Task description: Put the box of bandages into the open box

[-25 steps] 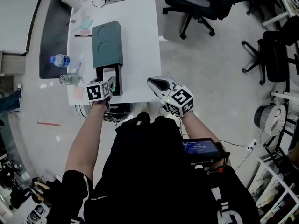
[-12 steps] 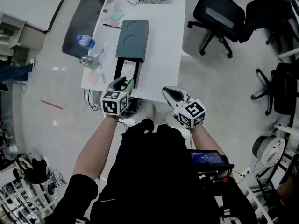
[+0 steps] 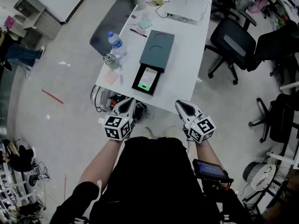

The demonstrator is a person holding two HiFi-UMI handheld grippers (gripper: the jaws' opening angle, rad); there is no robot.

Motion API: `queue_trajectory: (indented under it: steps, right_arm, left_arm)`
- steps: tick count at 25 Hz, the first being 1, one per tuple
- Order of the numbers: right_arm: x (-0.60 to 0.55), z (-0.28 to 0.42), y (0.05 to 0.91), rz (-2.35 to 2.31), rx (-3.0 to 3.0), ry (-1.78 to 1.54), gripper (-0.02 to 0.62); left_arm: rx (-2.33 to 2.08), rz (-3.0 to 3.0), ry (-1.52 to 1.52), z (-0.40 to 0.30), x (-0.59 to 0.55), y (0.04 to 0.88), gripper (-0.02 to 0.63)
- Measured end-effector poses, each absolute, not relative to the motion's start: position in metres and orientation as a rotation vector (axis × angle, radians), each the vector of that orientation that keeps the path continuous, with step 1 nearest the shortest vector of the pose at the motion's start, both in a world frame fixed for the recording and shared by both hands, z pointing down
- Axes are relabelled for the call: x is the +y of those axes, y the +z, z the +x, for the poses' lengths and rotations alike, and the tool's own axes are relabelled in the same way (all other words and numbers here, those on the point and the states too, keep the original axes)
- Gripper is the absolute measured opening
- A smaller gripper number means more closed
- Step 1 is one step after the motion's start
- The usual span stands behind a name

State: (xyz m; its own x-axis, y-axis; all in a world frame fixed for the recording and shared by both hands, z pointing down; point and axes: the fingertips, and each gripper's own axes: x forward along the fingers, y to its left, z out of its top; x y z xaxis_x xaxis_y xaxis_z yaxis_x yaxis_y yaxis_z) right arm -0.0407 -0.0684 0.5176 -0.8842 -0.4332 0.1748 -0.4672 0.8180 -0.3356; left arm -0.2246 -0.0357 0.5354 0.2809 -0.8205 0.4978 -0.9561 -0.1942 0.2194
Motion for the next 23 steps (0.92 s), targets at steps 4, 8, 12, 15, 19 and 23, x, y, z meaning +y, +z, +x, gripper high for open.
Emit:
queue_trajectory:
  steps: [4,8,12,15,19,23]
  right_arm:
    - [-0.056,-0.053,0.511,0.717,-2.907,0.54,0.026]
    - [-0.04,-0.066,0.509,0.702,-2.9,0.533,0.026]
    - [-0.021,-0.078,0.508,0.693,-2.892,0.519,0.026]
    - [-0.014,-0.088,0.505,0.692,-2.887,0.508,0.026]
    - [-0.005,-0.097,0.507,0.696,-2.882,0.502,0.026]
    - [0.011,-0.104,0.512,0.714,-2.871,0.501,0.026]
  left_arm:
    - [-1.603,2.125,0.317,-0.245,-0.015,0.53,0.008]
    - [-1.594,2.132,0.284,-0.258,0.004,0.531,0.008]
    - [-1.566,2.159,0.264,-0.259,0.022,0.53,0.008]
    - [-1.538,2.186,0.257,-0.259,0.031,0.528,0.008]
    - [-1.519,2.188,0.242,-0.266,0.04,0.531,0.008]
    - [-1.498,2.197,0.243,-0.273,0.053,0.538,0.008]
